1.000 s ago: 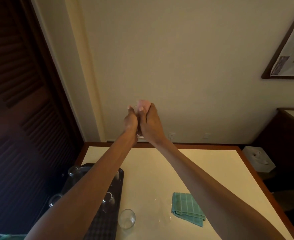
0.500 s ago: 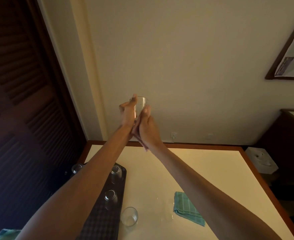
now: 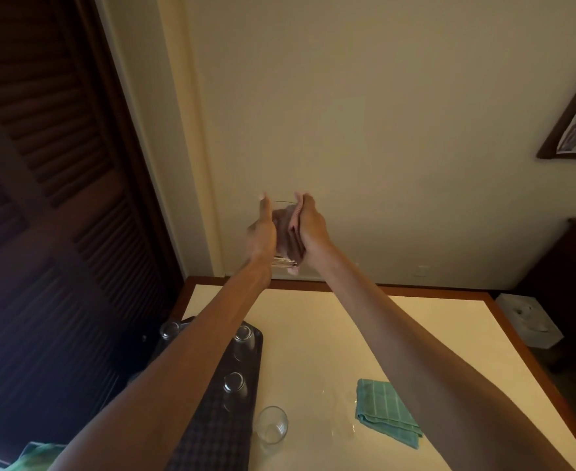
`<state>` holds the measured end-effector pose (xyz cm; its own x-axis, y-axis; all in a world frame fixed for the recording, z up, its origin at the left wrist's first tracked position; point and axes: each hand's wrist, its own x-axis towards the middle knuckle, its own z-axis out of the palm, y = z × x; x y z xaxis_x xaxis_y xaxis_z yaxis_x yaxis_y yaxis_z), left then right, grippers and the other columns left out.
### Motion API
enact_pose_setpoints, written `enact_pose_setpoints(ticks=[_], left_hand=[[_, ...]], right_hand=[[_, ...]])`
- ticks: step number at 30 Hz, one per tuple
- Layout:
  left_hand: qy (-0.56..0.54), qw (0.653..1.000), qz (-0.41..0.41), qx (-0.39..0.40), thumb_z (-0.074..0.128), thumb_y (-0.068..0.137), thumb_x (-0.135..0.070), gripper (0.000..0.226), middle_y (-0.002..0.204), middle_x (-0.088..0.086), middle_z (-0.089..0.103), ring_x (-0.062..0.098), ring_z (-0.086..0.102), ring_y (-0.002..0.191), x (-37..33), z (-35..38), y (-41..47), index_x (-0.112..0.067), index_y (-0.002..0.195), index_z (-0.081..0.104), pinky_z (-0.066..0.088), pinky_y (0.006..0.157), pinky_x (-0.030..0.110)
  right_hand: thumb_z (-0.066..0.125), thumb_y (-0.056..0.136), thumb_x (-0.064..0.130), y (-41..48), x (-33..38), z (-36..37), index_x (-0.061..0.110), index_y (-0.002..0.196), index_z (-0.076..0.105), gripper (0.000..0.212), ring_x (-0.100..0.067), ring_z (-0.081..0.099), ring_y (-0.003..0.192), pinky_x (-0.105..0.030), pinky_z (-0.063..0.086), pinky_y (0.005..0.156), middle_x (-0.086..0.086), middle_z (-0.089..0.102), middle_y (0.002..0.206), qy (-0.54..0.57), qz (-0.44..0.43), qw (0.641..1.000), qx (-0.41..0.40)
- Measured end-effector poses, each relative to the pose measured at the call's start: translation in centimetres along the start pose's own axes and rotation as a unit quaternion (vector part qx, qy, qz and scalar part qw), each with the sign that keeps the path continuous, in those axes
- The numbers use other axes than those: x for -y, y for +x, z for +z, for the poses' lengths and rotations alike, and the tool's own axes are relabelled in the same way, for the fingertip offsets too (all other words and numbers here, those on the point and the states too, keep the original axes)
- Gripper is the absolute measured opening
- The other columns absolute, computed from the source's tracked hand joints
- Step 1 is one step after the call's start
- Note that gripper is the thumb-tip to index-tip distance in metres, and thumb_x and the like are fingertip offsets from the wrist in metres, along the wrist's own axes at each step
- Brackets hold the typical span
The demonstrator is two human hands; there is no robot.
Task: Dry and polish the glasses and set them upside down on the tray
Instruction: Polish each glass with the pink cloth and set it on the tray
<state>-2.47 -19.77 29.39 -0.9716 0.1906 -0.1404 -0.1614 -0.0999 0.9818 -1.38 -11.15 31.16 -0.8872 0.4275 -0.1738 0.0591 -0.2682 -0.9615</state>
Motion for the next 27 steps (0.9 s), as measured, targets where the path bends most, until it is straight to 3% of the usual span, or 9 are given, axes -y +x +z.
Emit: enact_pose_setpoints(ticks=[2,6,10,13,16,19,22,24,27], left_hand=[[0.027,0.999,-0.008,-0.022,0.043,0.074,-0.093,0.088,0.120,0.006,0.068,0.021,0.065,0.112,-0.2,-0.3,0.6,-0.024,0.120,0.071,0.052,0.092,0.036],[0.018,1.000,-0.014,-0.011,0.058,0.049,-0.103,0.112,0.136,0.008,0.059,0.027,0.058,0.127,-0.4,-1.3,2.2,-0.030,0.135,0.062,0.050,0.105,0.052],[-0.043,0.999,0.005,-0.012,0.060,0.073,-0.088,0.095,0.113,0.005,0.067,0.019,0.068,0.103,-1.7,-2.2,2.3,-0.013,0.131,0.059,0.059,0.090,0.040],[-0.048,0.998,-0.026,0.021,0.057,0.064,-0.095,0.108,0.123,0.012,0.071,0.026,0.072,0.108,-1.4,-2.9,2.6,-0.014,0.135,0.060,0.061,0.093,0.044],[-0.042,0.997,-0.037,0.051,0.046,0.098,-0.069,0.067,0.125,0.011,0.072,0.023,0.070,0.108,-2.2,-2.7,1.4,-0.013,0.128,0.067,0.058,0.096,0.040],[-0.022,0.997,-0.044,0.052,0.037,0.107,-0.055,0.055,0.093,0.012,0.074,0.029,0.069,0.088,-2.3,-2.2,0.7,-0.011,0.102,0.070,0.057,0.089,0.047],[0.011,0.998,-0.038,0.053,0.032,0.106,-0.061,0.066,0.076,0.006,0.072,0.025,0.070,0.082,-2.6,-2.0,0.0,-0.010,0.093,0.072,0.058,0.089,0.043],[0.045,0.997,-0.018,0.062,0.038,0.095,-0.077,0.076,0.086,0.007,0.074,0.020,0.072,0.083,-3.1,-1.9,-0.4,-0.011,0.098,0.074,0.059,0.086,0.037],[0.029,0.999,-0.020,0.039,0.062,0.063,-0.089,0.089,0.116,0.010,0.073,0.025,0.072,0.103,-2.9,-1.9,0.7,-0.017,0.115,0.074,0.057,0.096,0.046]], right_hand=[[0.039,0.100,0.047,0.1,-0.6,0.5,0.015,0.079,0.066,0.048,-0.028,0.067,0.070,-0.035,0.055,0.068,-0.012,0.065,0.071,0.044,0.061,0.997,0.018],[0.032,0.099,0.057,-0.3,-2.9,1.5,0.006,0.094,0.071,0.064,-0.025,0.073,0.090,-0.041,0.058,0.090,-0.018,0.073,0.091,0.040,0.068,0.995,0.062],[0.016,0.106,0.051,-2.4,-3.5,2.3,0.003,0.085,0.063,0.070,-0.022,0.068,0.064,-0.024,0.055,0.061,-0.007,0.065,0.065,-0.121,-0.110,0.986,0.035],[0.026,0.106,0.049,-2.8,-4.2,3.4,0.012,0.115,0.047,0.043,-0.018,0.068,0.081,-0.028,0.059,0.066,-0.007,0.066,0.095,-0.244,-0.236,0.941,0.003],[0.032,0.105,0.048,-2.2,-3.3,3.3,0.012,0.125,0.039,0.041,-0.019,0.068,0.087,-0.036,0.061,0.068,-0.009,0.062,0.109,-0.261,-0.274,0.925,-0.035],[0.026,0.105,0.051,-1.8,-1.0,2.6,0.006,0.109,0.052,0.052,-0.018,0.069,0.070,-0.033,0.059,0.061,-0.009,0.067,0.087,-0.228,-0.201,0.951,-0.052],[0.025,0.104,0.052,-1.3,0.5,1.8,0.009,0.056,0.058,0.073,-0.026,0.058,0.049,-0.030,0.047,0.050,-0.009,0.055,0.051,-0.070,-0.071,0.995,-0.011],[0.031,0.102,0.050,-1.8,0.7,1.9,0.012,0.044,0.054,0.074,-0.029,0.053,0.050,-0.032,0.043,0.051,-0.012,0.052,0.048,0.046,0.000,0.999,0.008],[0.031,0.104,0.044,-3.0,0.0,2.2,0.010,0.067,0.065,0.061,-0.023,0.067,0.058,-0.028,0.052,0.053,-0.010,0.064,0.059,0.053,0.017,0.998,0.021]])
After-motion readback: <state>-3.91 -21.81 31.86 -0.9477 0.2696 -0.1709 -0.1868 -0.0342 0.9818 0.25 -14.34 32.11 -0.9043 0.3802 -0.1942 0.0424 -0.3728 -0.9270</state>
